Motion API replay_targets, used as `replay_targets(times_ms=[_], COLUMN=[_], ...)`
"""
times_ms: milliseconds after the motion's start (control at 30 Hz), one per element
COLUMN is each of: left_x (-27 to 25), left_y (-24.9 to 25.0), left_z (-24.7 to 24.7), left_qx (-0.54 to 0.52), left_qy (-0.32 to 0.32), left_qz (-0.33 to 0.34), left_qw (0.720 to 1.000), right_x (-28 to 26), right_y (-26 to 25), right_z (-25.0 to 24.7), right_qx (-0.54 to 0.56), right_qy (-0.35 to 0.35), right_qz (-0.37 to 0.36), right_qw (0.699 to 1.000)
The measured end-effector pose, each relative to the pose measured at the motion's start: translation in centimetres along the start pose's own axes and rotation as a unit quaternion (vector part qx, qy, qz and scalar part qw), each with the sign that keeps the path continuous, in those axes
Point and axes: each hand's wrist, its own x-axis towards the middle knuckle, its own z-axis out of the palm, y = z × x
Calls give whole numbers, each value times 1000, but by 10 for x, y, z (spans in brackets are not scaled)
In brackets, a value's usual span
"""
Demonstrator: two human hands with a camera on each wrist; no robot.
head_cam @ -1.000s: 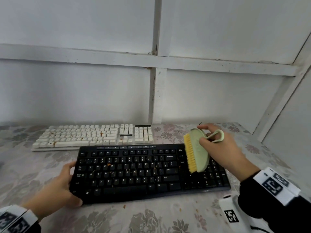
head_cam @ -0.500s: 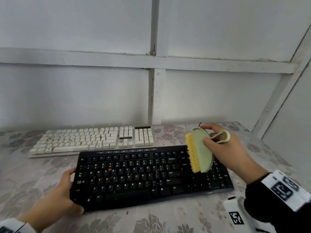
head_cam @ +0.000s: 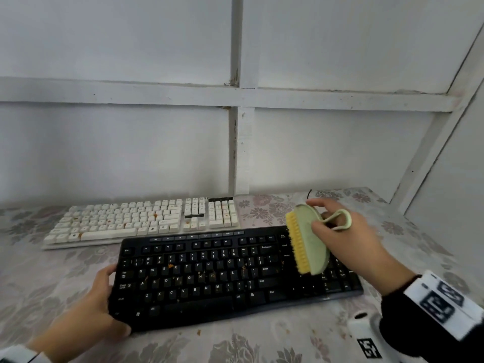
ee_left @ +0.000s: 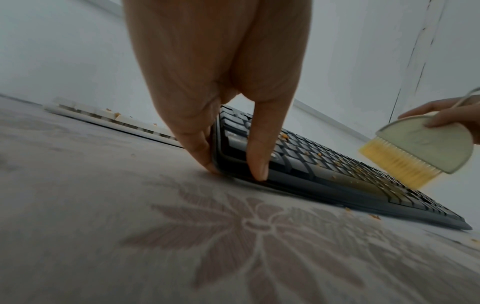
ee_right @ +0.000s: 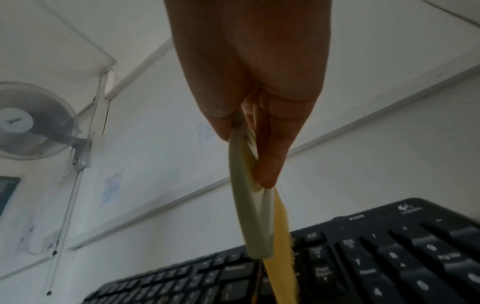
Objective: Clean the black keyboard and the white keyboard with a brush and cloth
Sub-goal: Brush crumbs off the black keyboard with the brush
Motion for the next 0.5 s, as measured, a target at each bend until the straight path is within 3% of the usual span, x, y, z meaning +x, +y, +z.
replay_targets(times_ms=[33,267,500], left_x=[-7,-4,-5], left_y=[-1,-5,-1], left_z=[-1,5,6], left_qx=[23,8,1], left_qy=[35,42,59], left_qz=[-12,-3,7], left_qw=[999,999,998], right_x=[-1,-40,5], right_y=[2,12,-6], right_z=[3,3,4], right_qx=[-3,-37,5], right_qy=[-6,-99,0], right_qz=[4,52,10], right_qw=[1000,993,1000])
